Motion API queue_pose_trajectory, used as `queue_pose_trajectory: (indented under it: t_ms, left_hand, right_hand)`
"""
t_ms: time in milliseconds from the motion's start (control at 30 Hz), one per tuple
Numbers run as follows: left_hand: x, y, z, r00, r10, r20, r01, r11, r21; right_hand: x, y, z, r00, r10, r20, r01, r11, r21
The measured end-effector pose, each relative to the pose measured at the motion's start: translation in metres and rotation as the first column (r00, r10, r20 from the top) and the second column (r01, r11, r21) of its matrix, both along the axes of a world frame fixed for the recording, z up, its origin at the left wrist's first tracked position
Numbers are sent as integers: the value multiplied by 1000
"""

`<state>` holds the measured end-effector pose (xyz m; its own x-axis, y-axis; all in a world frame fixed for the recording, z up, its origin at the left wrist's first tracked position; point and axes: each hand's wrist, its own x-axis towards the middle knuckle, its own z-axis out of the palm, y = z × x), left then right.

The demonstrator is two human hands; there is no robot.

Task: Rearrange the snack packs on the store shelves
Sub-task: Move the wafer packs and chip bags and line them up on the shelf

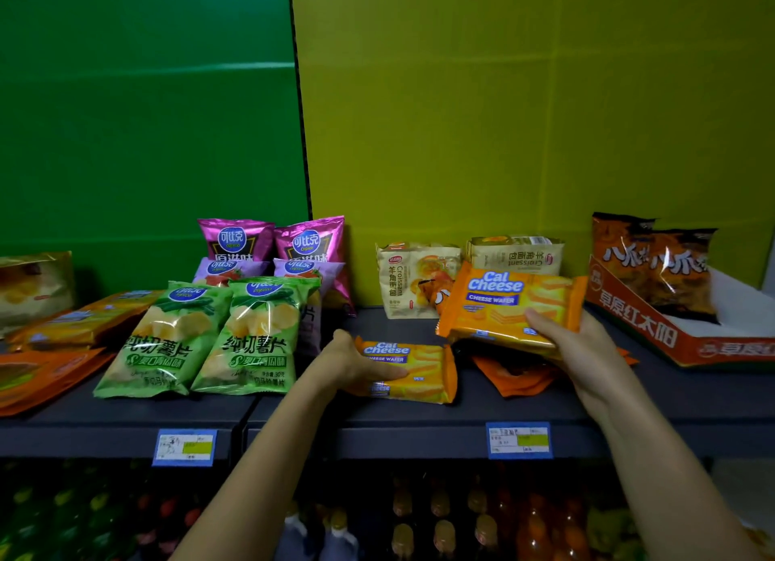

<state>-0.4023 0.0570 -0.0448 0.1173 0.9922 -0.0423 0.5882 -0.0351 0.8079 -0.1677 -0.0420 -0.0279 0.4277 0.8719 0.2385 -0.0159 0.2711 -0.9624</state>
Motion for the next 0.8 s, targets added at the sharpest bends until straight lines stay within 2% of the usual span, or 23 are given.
queue_pose_trajectory:
  t_ms: [133,433,633,800]
  left_hand:
    - [1,-1,1,998,-12,62,11,1000,11]
    - [-9,-14,-8,913,33,406,-59,997,52]
    - [-24,-26,5,793,-40,608,-92,978,185]
    - [-81,-46,40,669,-23,743,-224,947,232]
  right_hand:
    - [6,-4,-3,999,13,-33,-13,1000,2]
    - [2,3,-8,999,24,-26,-25,1000,-14]
    - [-17,9,1,998,48,-30,-46,996,72]
    - [-61,7,18,988,148,-51,-137,974,179]
